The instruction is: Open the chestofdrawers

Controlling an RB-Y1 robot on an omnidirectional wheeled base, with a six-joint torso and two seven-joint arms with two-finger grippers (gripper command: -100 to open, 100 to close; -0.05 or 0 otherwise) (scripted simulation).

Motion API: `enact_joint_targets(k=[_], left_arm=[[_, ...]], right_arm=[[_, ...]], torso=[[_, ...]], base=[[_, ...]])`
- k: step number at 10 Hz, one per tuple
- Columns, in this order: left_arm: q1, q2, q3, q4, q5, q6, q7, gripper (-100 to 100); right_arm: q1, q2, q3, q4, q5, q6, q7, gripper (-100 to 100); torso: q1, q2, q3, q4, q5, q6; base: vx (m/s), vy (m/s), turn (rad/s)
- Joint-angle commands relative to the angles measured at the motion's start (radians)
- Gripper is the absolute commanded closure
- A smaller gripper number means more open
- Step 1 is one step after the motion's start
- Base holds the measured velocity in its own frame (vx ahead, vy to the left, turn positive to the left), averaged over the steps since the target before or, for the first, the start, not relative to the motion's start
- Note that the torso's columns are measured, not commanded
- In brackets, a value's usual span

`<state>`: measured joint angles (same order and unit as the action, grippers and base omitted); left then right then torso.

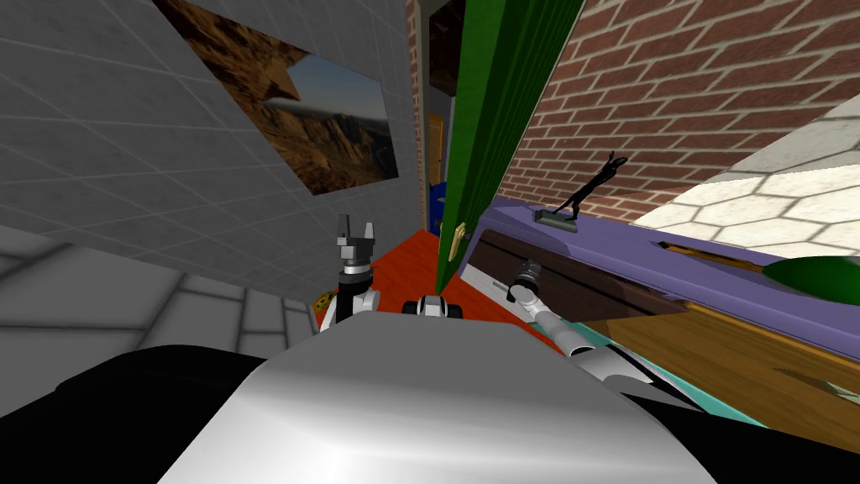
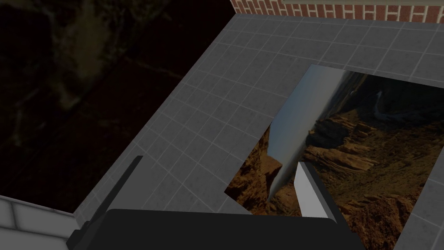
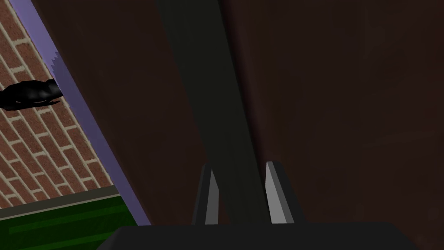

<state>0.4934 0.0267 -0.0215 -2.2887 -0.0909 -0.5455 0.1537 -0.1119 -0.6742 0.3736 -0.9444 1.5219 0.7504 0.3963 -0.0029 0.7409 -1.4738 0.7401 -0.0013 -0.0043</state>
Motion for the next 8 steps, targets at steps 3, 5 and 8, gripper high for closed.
enact_joint_targets(k=[3, 5, 8], left_arm=[[0.000, 0.000, 0.000, 0.000, 0.000, 0.000, 0.000, 0], [0.000, 0.000, 0.000, 0.000, 0.000, 0.000, 0.000, 0], [0.000, 0.000, 0.000, 0.000, 0.000, 0.000, 0.000, 0]], right_arm=[[-0.109, 0.065, 0.124, 0.020, -0.128, 0.119, 0.087, 100], [-0.155, 0.095, 0.179, 0.025, -0.189, 0.174, 0.133, 100], [-0.240, 0.154, 0.270, 0.033, -0.277, 0.266, 0.219, 100]], torso=[[0.005, -0.004, -0.003, -0.002, 0.001, 0.002], [0.006, -0.004, -0.003, -0.001, 0.002, 0.000], [0.006, -0.004, -0.003, -0.001, 0.002, 0.000]], base=[[-0.101, -0.117, 0.049], [-0.096, -0.114, 0.047], [-0.095, -0.130, 0.047]])
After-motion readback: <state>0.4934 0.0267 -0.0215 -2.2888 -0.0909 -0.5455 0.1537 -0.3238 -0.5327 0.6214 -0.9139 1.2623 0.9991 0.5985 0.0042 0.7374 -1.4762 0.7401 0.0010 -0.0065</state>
